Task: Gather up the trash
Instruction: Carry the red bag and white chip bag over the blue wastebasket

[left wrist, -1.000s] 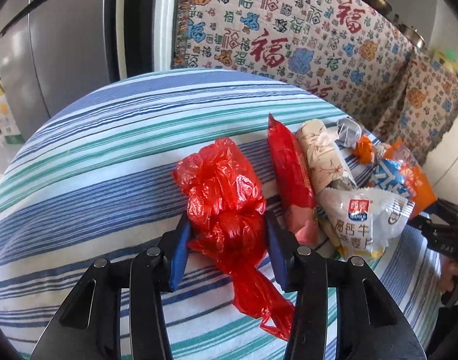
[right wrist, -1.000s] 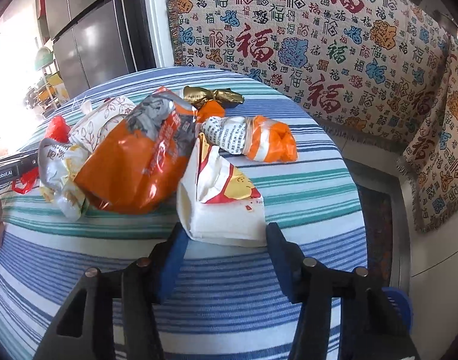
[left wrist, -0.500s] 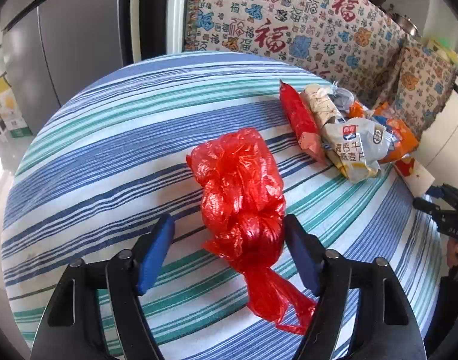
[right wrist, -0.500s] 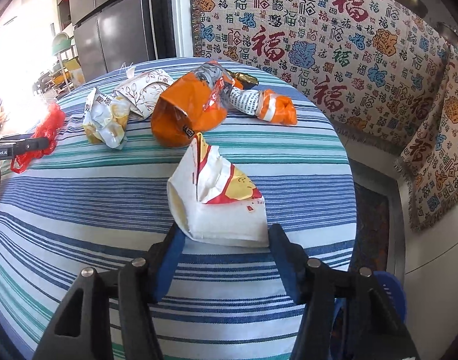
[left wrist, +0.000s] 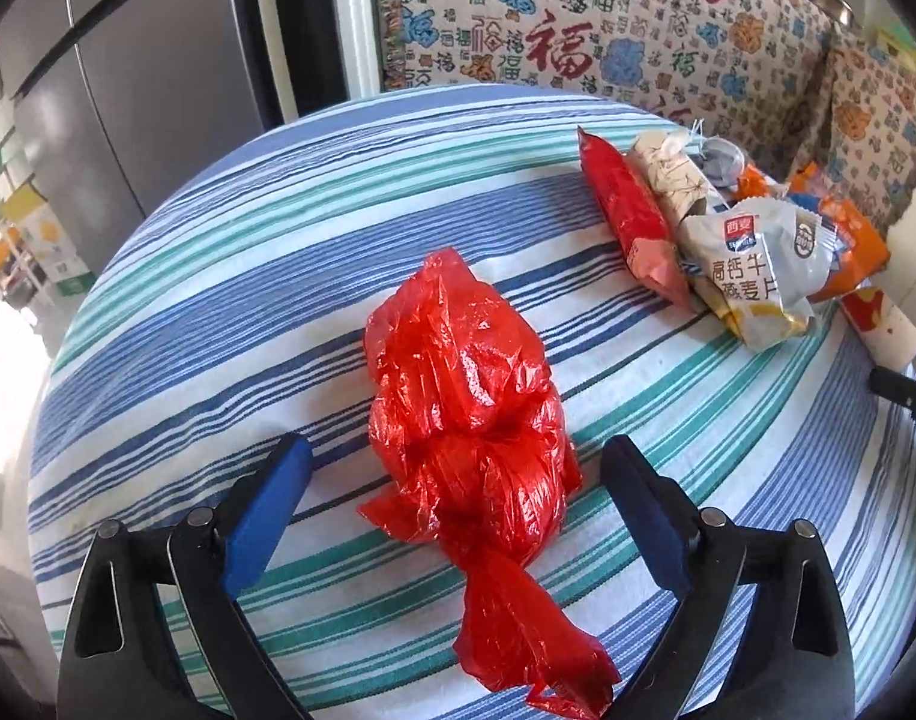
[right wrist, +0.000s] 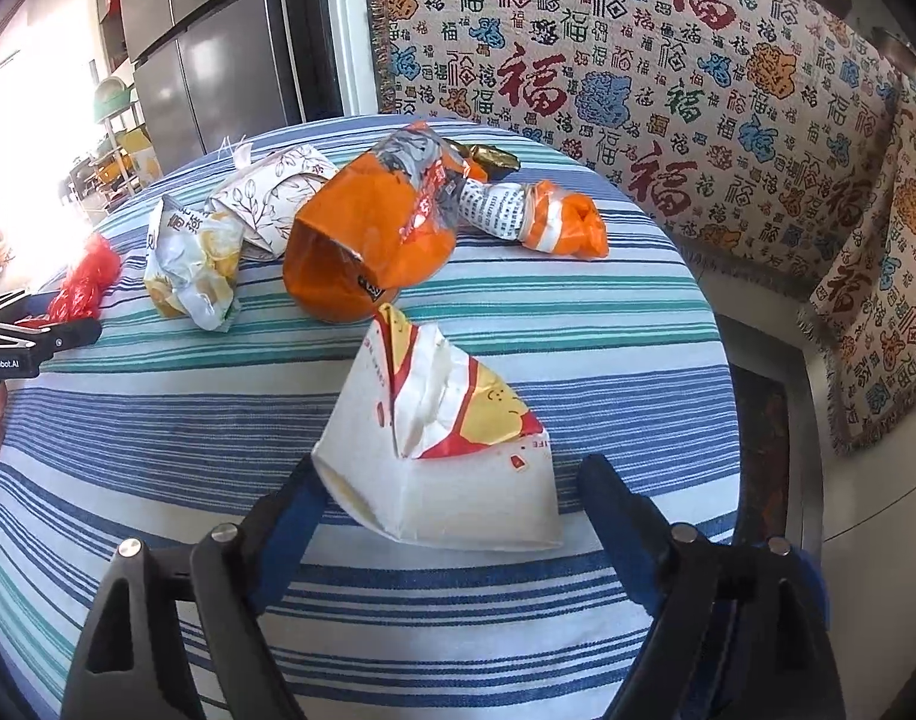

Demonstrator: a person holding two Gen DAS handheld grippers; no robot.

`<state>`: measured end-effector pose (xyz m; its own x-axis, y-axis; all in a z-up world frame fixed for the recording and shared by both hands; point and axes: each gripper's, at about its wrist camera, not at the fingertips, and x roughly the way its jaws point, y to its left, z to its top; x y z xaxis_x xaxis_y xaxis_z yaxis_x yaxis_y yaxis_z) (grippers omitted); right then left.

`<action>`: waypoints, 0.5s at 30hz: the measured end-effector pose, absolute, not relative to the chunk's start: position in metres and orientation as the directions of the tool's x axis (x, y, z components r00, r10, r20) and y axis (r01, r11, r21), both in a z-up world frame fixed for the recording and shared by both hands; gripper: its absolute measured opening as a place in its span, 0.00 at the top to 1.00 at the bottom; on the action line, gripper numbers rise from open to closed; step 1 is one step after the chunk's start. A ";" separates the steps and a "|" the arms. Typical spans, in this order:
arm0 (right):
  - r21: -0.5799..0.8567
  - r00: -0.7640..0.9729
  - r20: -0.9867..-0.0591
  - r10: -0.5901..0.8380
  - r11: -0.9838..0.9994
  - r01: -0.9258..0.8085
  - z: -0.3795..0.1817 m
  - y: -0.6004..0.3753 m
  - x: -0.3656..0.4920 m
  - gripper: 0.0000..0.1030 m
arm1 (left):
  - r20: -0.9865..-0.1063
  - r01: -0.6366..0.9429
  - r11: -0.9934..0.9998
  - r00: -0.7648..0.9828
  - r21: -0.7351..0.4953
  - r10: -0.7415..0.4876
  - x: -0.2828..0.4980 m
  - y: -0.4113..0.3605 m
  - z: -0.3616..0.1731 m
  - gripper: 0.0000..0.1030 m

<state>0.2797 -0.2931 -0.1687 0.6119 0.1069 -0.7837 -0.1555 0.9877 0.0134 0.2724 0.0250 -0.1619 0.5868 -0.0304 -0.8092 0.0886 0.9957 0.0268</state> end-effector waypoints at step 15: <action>0.057 0.622 -0.774 0.120 0.991 -0.119 -0.151 -0.316 0.259 0.51 | -0.758 0.094 0.993 0.642 -0.073 -0.117 0.265 0.032 -0.138 0.56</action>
<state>0.2591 -0.3157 -0.1509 0.6223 0.1195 -0.7736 -0.1192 0.9912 0.0573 0.2648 0.0320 -0.1385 0.6421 -0.1167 -0.7577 0.0943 0.9929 -0.0729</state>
